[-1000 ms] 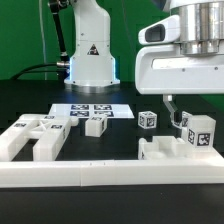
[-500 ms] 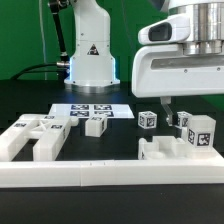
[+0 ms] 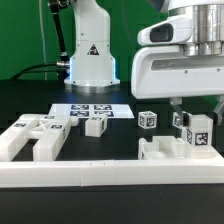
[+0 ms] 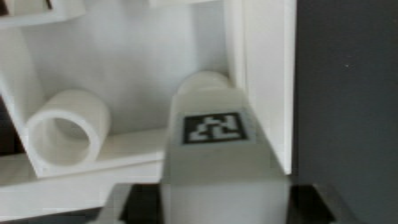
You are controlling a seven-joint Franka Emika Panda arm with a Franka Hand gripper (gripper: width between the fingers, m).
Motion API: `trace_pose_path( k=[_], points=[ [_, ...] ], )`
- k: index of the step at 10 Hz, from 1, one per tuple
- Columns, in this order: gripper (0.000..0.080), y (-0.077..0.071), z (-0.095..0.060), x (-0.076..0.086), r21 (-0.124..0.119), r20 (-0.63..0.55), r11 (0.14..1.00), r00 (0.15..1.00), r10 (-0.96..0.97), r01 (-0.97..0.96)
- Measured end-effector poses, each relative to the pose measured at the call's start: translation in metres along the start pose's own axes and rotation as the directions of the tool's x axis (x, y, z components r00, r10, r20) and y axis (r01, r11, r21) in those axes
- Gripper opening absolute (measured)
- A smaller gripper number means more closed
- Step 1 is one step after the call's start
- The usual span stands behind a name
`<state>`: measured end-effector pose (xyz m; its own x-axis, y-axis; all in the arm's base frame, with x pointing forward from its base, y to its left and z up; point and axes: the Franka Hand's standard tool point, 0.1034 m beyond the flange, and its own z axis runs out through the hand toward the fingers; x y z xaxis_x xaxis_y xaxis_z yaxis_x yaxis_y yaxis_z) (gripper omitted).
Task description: Assemble chair
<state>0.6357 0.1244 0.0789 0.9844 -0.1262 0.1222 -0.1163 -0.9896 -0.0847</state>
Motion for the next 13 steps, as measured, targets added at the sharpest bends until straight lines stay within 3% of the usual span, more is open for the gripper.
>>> trace_pose_path(
  k=[3,6,10,13],
  points=[
    [0.0288,0.0003,0.0000,0.0002,0.001,0.000,0.993,0.993,0.122,-0.122],
    [0.0288,0.0013,-0.0003,-0.0002,0.000,0.001,0.922,0.922,0.388,-0.388],
    [0.0291,-0.0010,0.0004,-0.0021,-0.006,0.003,0.688,0.688,0.725,-0.725],
    [0.0291,-0.0021,0.0002,-0.0018,-0.005,-0.001,0.463,0.463,0.886,-0.886]
  ],
)
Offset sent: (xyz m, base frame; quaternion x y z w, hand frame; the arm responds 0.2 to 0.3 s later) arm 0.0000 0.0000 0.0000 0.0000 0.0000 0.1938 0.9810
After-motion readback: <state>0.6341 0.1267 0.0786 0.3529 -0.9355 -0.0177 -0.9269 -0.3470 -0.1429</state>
